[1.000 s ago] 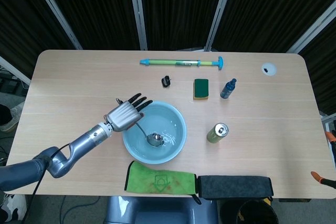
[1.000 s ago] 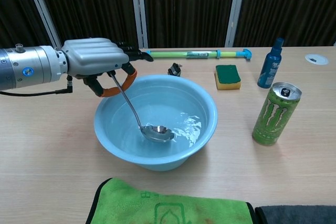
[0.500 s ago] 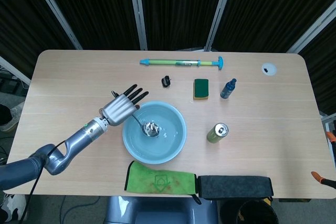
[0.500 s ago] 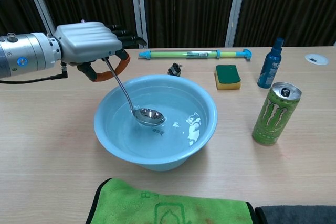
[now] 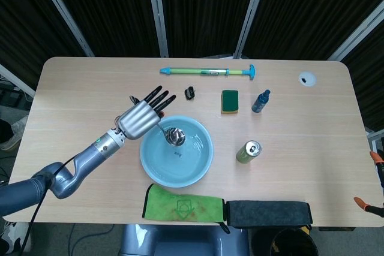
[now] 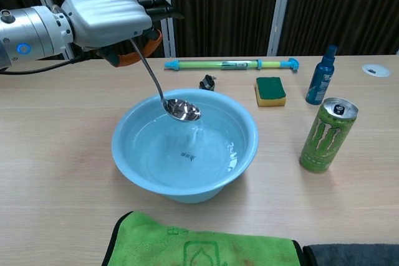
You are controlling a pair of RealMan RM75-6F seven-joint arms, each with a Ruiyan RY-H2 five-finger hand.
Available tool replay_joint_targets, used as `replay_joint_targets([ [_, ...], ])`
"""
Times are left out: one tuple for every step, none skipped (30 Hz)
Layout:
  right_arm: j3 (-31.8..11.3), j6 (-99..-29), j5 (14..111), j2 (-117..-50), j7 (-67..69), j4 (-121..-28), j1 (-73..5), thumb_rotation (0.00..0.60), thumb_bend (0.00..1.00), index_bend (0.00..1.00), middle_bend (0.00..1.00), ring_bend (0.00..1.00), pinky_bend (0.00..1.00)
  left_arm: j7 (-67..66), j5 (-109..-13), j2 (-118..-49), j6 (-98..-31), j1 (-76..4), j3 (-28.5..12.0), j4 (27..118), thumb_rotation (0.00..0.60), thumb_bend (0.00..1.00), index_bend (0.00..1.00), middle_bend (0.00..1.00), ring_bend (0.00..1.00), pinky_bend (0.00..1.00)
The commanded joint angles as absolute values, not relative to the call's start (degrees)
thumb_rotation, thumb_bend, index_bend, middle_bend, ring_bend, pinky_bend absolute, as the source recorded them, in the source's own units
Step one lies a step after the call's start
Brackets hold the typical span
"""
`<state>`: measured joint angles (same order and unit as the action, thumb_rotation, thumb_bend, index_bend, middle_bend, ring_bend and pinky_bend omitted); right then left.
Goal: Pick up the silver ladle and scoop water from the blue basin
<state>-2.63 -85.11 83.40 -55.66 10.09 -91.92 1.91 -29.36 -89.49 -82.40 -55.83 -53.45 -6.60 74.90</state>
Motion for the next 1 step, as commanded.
replay_joint_targets([
  [-2.5,-85.5,83.7,-55.5,10.3,-92.2,2.1,0.600,0.00,0.00,0.00,0.00,0.00,-31.1,-89.7,-81.2,-56.8,-53.3,-7.0,77.1,0.600,0.48,0.65,0.00,0.00,0.00],
])
